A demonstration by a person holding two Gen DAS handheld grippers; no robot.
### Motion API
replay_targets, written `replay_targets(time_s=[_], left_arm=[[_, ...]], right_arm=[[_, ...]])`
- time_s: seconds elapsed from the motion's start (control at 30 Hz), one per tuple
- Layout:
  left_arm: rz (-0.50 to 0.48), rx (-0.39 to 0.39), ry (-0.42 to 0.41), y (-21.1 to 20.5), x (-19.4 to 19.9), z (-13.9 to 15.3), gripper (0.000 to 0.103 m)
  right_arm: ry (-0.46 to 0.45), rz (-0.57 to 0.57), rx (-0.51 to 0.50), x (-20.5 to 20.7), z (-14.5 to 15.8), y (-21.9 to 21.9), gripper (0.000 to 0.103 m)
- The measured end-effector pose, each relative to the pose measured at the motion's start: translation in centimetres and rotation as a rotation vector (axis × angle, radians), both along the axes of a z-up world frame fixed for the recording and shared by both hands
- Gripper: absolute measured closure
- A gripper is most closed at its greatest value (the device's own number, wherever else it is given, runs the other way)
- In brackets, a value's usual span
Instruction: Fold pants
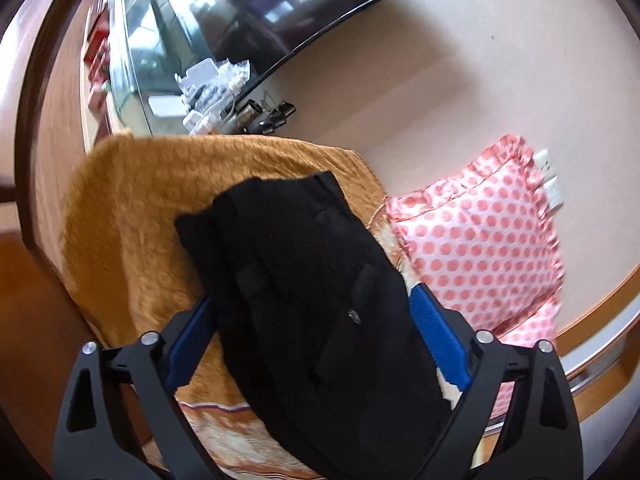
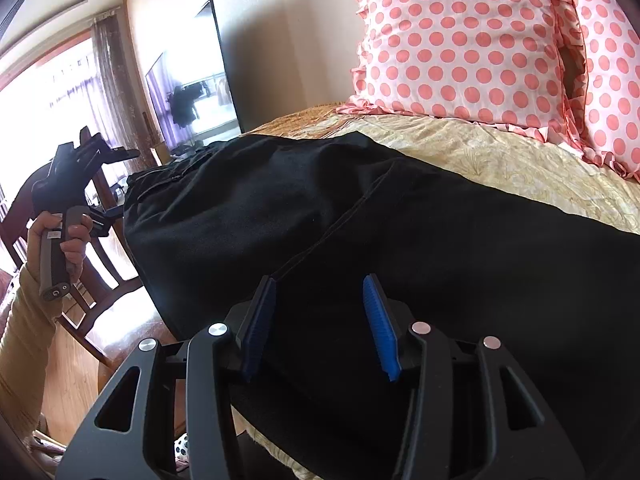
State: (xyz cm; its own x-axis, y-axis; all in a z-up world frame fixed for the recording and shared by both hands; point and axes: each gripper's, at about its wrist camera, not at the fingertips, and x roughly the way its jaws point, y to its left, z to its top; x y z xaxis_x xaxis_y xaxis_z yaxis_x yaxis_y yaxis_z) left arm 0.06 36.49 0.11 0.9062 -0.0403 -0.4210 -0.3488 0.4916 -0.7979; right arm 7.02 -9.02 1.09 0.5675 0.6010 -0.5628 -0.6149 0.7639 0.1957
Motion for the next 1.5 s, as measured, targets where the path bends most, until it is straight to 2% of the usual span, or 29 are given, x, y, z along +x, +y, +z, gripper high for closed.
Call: replay_targets(time_s=[0.07,0.23,0.3,0.33,0.37,0.4,0.47,0.53,0.6,0.73,0.87,1.03,1.13,1.2,1.3,1.37,1.43,1.5], left_arm=[[0.017,-0.014,0.009,0.3,0.3,-0.1,0.019],[0.058,-0.015,0.078,1.1,1.1,-0.3,0.043],[0.074,0.006,0.112,1.0,1.2,-0.2,0.058],[0.085,0.024,0.138,0.9,1.2,-0.2,0.065],[0.089,0.044,0.164,0.9,1.3,-0.3,0.076],[0.088,0.069,0.175,0.6,1.3,-0.2,0.081],[0.086,0.116,0.171,0.2,1.2,0.4,0.087],[0.079,0.201,0.161,-0.9,1.4,1.9,0.089],[0.041,0.288,0.127,-2.5,1.8,4.1,0.090],[-0.108,0.428,0.041,-7.8,4.0,9.5,0.090],[-0.289,0.510,-0.053,-14.8,6.7,13.4,0.090],[-0.569,0.537,-0.179,-25.5,10.1,16.7,0.090],[-0.718,0.549,-0.250,-32.5,11.5,17.6,0.090],[-0.819,0.520,-0.278,-36.4,11.8,17.2,0.090],[-1.001,0.483,-0.254,-42.8,12.0,14.3,0.090],[-1.113,0.532,-0.179,-47.2,11.8,10.9,0.090],[-1.176,0.541,-0.133,-49.1,11.5,8.3,0.090],[-1.180,0.583,-0.145,-50.1,10.8,7.9,0.090]], right_arm=[[-0.002,-0.002,0.000,0.0,0.0,0.0,0.055],[-0.008,-0.008,0.009,-0.2,-0.1,0.0,0.054],[-0.012,-0.012,0.014,-0.3,0.0,-0.2,0.050],[-0.018,-0.012,0.019,-0.5,0.1,-0.4,0.044],[-0.023,-0.011,0.026,-0.7,0.2,-0.6,0.040],[-0.034,-0.007,0.038,-1.1,0.4,-1.0,0.037],[-0.053,-0.003,0.057,-1.7,0.9,-1.8,0.036],[-0.071,-0.016,0.084,-2.4,1.6,-3.2,0.020],[-0.076,-0.039,0.118,-2.8,2.2,-4.9,0.016],[-0.090,-0.133,0.166,-3.6,3.5,-9.4,0.012],[-0.108,-0.257,0.194,-4.5,4.2,-14.1,0.012],[-0.118,-0.425,0.224,-6.0,4.1,-19.8,0.012],[-0.112,-0.512,0.257,-7.0,3.8,-22.6,0.012],[-0.107,-0.557,0.273,-7.8,3.4,-24.1,0.012],[-0.089,-0.616,0.266,-8.5,2.5,-25.8,0.012],[-0.061,-0.651,0.259,-8.7,1.7,-26.7,0.012],[-0.037,-0.673,0.260,-8.7,1.1,-27.6,0.012],[-0.033,-0.687,0.249,-8.6,0.9,-28.0,0.012]])
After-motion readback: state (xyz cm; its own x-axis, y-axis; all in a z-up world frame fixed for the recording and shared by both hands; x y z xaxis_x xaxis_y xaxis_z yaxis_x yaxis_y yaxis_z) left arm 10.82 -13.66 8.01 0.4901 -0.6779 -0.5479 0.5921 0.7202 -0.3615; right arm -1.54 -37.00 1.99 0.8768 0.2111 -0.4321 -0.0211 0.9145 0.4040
